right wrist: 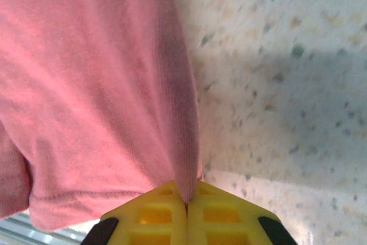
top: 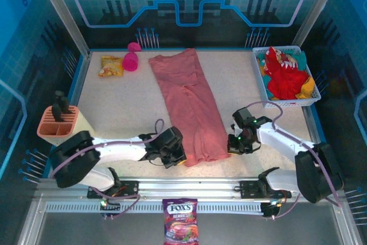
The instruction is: Fold and stack the t-shirts
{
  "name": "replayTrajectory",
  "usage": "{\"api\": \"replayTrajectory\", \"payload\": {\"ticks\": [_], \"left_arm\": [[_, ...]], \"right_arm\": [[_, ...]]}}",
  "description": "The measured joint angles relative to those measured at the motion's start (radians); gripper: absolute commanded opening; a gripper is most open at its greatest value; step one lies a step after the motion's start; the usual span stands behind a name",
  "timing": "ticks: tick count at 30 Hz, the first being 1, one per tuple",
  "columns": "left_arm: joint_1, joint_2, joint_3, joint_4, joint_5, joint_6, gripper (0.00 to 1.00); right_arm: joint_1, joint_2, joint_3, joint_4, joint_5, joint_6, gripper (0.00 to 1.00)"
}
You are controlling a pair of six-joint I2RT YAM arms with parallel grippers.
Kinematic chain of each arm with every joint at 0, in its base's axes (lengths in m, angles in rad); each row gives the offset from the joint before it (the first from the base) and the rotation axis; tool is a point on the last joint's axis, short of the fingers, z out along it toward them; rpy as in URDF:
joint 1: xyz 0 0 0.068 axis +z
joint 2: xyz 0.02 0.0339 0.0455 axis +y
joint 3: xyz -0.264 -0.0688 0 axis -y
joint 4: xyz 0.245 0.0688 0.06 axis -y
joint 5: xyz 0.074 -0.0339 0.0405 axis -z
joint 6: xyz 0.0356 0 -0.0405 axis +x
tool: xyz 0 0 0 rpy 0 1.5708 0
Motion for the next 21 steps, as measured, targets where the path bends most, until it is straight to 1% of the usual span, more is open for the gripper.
{"api": "replayTrajectory", "payload": {"ticks": [3,7,11,13,15,21], "left_arm": [[0.000,-0.134,-0.032,-0.110,-0.015,0.008,0.00],[0.005,-0.299,-0.061,-0.237,-0.021,0.010,0.00],[0.027,-0.393,-0.061,-0.317,-0.020,0.018,0.00],[0.064,-0.395,-0.045,-0.349,-0.014,0.037,0.00],[0.121,-0.382,-0.016,-0.377,-0.001,0.066,0.00],[0.315,-0.331,0.090,-0.406,0.035,0.192,0.00]], "right_arm": [[0.047,-0.009,0.021,-0.041,0.006,0.024,0.00],[0.143,-0.026,0.042,-0.086,0.010,0.077,0.00],[0.169,-0.049,0.098,-0.140,0.019,0.115,0.00],[0.169,-0.042,0.155,-0.163,0.030,0.116,0.00],[0.161,-0.013,0.236,-0.183,0.030,0.110,0.00],[0.084,0.174,0.481,-0.170,0.026,0.045,0.00]]}}
